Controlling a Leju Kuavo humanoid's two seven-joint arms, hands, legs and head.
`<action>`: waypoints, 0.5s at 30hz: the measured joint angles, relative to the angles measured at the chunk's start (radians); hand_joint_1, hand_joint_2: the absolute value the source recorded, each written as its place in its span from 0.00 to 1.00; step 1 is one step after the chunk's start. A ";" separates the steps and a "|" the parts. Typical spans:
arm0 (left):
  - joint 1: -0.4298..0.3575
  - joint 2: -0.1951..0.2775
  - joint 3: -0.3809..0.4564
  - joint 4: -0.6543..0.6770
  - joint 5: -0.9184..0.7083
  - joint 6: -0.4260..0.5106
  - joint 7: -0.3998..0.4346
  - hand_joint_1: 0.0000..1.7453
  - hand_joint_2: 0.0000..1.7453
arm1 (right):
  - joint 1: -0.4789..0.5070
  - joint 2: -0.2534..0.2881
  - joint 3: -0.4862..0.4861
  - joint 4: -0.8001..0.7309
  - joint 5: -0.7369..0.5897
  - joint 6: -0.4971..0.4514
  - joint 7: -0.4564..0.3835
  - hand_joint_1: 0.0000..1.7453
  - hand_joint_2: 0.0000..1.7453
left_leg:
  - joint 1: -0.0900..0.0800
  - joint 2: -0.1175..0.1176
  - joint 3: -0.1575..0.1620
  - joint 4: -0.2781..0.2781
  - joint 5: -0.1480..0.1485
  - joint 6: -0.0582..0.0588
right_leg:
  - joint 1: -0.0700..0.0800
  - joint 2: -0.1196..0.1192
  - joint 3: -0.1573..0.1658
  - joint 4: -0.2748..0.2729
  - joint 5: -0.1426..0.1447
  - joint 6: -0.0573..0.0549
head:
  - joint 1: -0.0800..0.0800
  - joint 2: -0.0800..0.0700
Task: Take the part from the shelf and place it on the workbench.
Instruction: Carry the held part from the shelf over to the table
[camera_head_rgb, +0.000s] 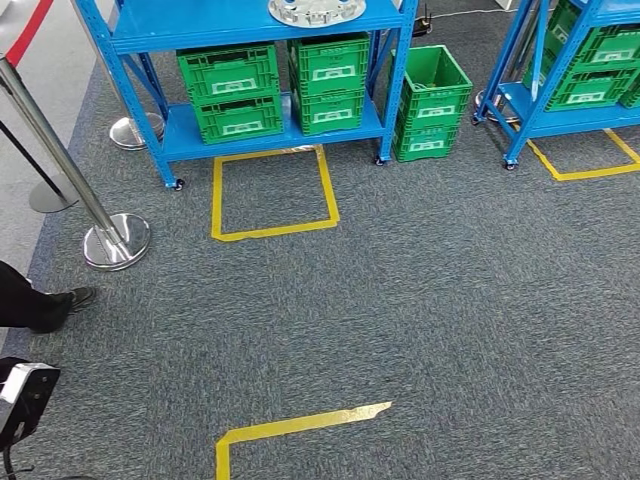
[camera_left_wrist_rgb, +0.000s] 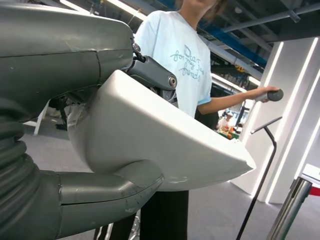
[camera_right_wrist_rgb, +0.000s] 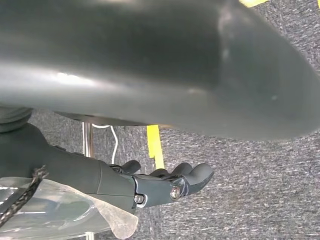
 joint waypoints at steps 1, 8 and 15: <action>0.001 -0.002 0.000 0.000 -0.001 -0.002 -0.001 0.84 1.00 | 0.000 0.000 0.000 0.000 0.000 0.008 -0.004 0.00 0.00 | 0.000 0.000 0.000 0.000 0.000 0.000 | 0.000 0.000 0.000 0.000 0.000 0.000 | 0.000 0.000; 0.003 -0.006 0.002 0.000 -0.001 -0.004 -0.003 0.84 1.00 | 0.000 0.000 0.000 0.001 0.000 0.018 -0.008 0.00 0.00 | 0.000 0.000 0.000 0.000 0.000 0.000 | 0.000 0.000 0.000 0.000 0.000 0.000 | 0.000 0.000; 0.003 -0.009 0.004 0.000 -0.001 -0.004 -0.005 0.84 1.00 | 0.000 0.000 0.000 0.001 0.000 0.021 -0.009 0.00 0.00 | 0.000 0.000 0.000 0.000 0.000 0.000 | 0.000 0.000 0.000 0.000 0.000 0.000 | 0.000 0.000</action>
